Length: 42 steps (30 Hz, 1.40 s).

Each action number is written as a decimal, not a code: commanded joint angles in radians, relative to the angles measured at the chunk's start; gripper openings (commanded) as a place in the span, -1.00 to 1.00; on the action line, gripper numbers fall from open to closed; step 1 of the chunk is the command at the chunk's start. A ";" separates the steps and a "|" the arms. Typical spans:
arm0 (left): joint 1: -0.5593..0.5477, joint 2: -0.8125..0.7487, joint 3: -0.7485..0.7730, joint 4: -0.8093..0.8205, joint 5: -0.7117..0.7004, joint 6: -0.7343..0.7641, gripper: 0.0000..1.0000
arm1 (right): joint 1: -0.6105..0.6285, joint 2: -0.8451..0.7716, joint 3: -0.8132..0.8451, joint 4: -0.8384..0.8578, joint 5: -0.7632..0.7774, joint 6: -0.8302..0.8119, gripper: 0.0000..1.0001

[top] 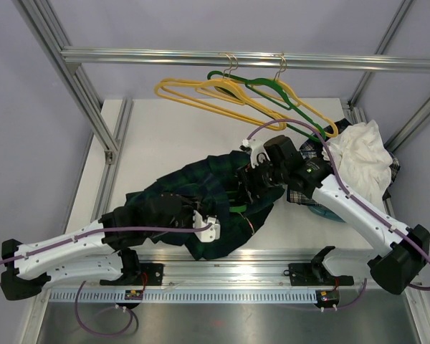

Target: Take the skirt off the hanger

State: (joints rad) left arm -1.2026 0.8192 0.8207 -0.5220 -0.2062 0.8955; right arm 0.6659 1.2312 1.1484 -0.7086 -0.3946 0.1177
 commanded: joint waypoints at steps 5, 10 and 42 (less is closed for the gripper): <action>-0.006 -0.037 0.063 0.093 -0.056 0.048 -1.00 | 0.038 0.033 0.025 -0.117 0.091 -0.111 -0.10; -0.008 -0.060 0.051 0.070 -0.079 0.030 -1.00 | 0.038 0.044 0.071 -0.160 0.135 -0.164 -0.91; -0.002 -0.333 0.092 -0.152 -0.248 -0.352 -1.00 | -0.312 -0.516 -0.188 0.084 0.236 -0.381 -1.00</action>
State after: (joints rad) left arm -1.2209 0.5907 0.8204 -0.5800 -0.3210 0.5728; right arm 0.4522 0.8082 1.0126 -0.6121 -0.3271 -0.1310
